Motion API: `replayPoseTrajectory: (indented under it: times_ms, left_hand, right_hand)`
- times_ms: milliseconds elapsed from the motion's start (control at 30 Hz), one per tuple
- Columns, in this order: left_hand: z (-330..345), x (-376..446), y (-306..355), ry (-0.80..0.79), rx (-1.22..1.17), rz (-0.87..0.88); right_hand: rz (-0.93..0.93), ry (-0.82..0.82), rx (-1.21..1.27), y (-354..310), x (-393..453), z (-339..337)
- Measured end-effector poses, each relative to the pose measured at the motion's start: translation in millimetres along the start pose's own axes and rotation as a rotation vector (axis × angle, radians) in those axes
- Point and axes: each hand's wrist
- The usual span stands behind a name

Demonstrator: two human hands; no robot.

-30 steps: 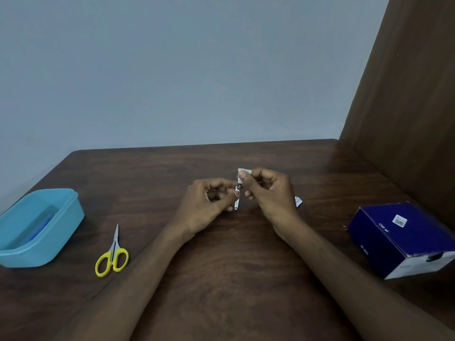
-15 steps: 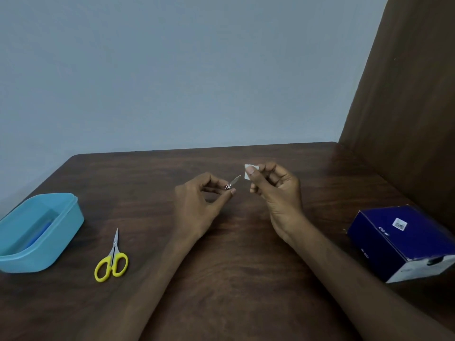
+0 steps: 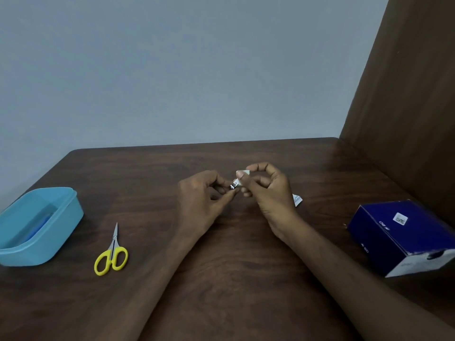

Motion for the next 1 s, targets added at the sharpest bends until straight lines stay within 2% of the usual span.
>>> replayPoseTrajectory:
  times_ms: [167, 367, 533, 700, 800, 933, 1000]
  left_hand:
    - [1.1, -0.6, -2.0, 0.008, -0.004, 0.010]
    - [1.6, -0.2, -3.6, -0.009, 0.004, 0.048]
    - [-0.4, 0.9, -2.6, 0.018, 0.003, 0.037]
    - [1.7, -1.1, -1.5, -0.036, -0.028, 0.065]
    - [1.4, 0.1, -0.8, -0.030, -0.046, 0.003]
    - [0.3, 2.0, 1.6, -0.018, -0.082, -0.131]
    - [0.7, 1.6, 2.4, -0.028, -0.091, -0.138]
  right_hand:
    - [0.001, -0.051, -0.070, 1.9, 0.2, -2.0]
    - [0.041, 0.024, 0.005, 1.0, 1.1, 2.4]
    - [0.030, -0.024, -0.043, -1.4, 0.6, -1.0]
    - [0.070, 0.068, -0.001, -0.7, 2.2, -0.6]
    - [0.073, 0.062, 0.013, -1.4, 3.3, -0.4]
    - [0.029, -0.037, -0.028, -2.3, 0.5, -1.1]
    - [0.013, 0.002, -0.026, -2.6, 0.4, -1.6]
Point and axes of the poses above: each hand's wrist, its own x-axis towards the middle knuckle, its own z-axis out of the palm, y = z × x, and after that the axes turned 9 degrees about y, right-handed
